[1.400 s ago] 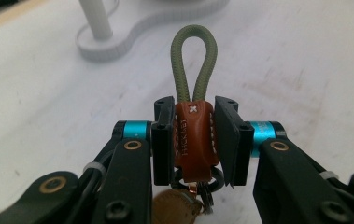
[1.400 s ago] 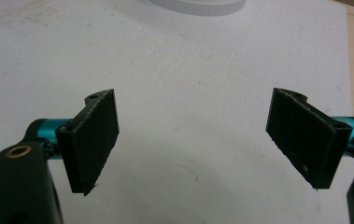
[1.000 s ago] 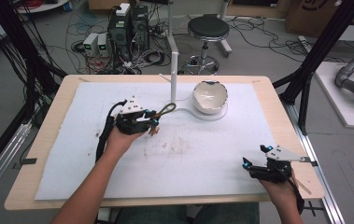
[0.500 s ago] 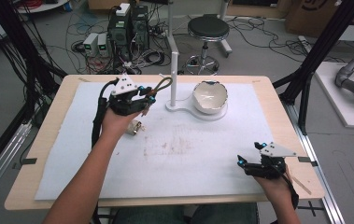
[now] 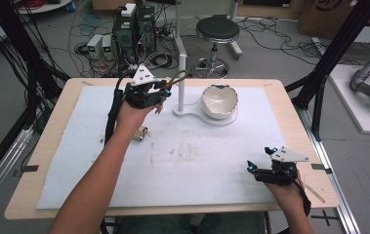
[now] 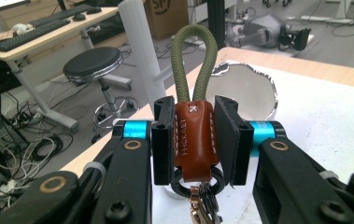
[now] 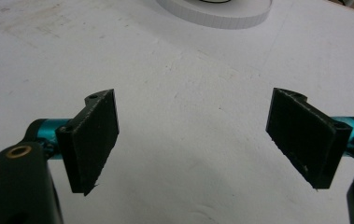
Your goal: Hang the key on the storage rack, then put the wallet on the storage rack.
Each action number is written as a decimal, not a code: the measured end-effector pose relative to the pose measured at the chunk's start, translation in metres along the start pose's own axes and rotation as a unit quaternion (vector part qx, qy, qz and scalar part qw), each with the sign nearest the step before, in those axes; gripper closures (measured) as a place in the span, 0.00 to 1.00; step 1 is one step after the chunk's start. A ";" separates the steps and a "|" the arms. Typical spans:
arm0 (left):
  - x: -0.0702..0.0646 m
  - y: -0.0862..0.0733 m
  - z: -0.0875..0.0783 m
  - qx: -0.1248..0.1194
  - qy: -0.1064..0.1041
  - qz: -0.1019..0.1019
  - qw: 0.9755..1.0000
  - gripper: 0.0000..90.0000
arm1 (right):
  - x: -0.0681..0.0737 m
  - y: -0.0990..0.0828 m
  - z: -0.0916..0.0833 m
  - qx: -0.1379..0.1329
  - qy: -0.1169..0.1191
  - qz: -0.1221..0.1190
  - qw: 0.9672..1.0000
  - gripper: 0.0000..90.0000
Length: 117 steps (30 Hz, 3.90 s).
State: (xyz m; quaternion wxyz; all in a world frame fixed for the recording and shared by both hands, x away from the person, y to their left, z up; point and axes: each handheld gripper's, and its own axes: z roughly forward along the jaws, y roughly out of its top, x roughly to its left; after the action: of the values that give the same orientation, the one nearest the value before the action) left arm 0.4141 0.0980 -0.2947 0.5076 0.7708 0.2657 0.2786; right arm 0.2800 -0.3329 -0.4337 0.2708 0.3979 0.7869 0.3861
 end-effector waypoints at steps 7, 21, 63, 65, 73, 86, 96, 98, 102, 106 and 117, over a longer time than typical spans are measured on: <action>0.004 -0.005 0.010 0.020 0.014 -0.001 1.000 0.77 | 0.000 0.000 0.000 0.002 0.002 -0.001 1.000 0.19; 0.007 -0.010 0.024 0.042 0.028 -0.001 0.999 0.77 | 0.001 0.000 0.002 0.006 0.001 -0.001 1.000 0.19; 0.005 -0.102 -0.077 0.038 -0.015 -0.074 0.996 0.29 | 0.005 0.016 0.027 0.003 0.022 -0.005 1.000 0.19; 0.004 -0.108 -0.083 0.040 -0.015 -0.075 0.996 0.28 | 0.005 0.018 0.029 0.003 0.023 -0.006 1.000 0.19; 0.001 -0.131 -0.101 0.028 -0.012 -0.090 0.996 0.24 | 0.011 0.028 0.043 0.002 0.041 -0.020 0.999 0.19; 0.011 -0.161 -0.126 0.039 0.013 -0.099 0.994 0.19 | 0.012 0.039 0.060 -0.002 0.051 -0.019 0.999 0.19; 0.021 -0.169 -0.135 0.032 0.020 -0.114 0.993 0.18 | 0.012 0.041 0.064 -0.003 0.051 -0.014 0.999 0.19; 0.020 -0.170 -0.136 0.032 0.022 -0.114 0.993 0.18 | 0.011 0.042 0.063 -0.006 0.051 -0.015 0.999 0.19; 0.020 -0.172 -0.139 0.033 0.024 -0.113 0.993 0.18 | 0.013 0.044 0.063 -0.007 0.051 -0.015 0.999 0.19; 0.019 -0.175 -0.145 0.037 0.018 -0.106 0.993 0.18 | 0.016 0.049 0.066 -0.012 0.055 -0.015 0.998 0.19; 0.017 -0.190 -0.164 0.040 -0.001 -0.114 0.993 0.18 | 0.030 0.072 0.089 -0.020 0.085 -0.025 0.996 0.19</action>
State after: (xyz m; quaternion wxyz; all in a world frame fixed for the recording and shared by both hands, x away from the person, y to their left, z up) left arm 0.2875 0.2791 -0.4148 0.5049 0.7555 0.3625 0.2071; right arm 0.3589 -0.2458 -0.4275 0.2207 0.3379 0.8090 0.4274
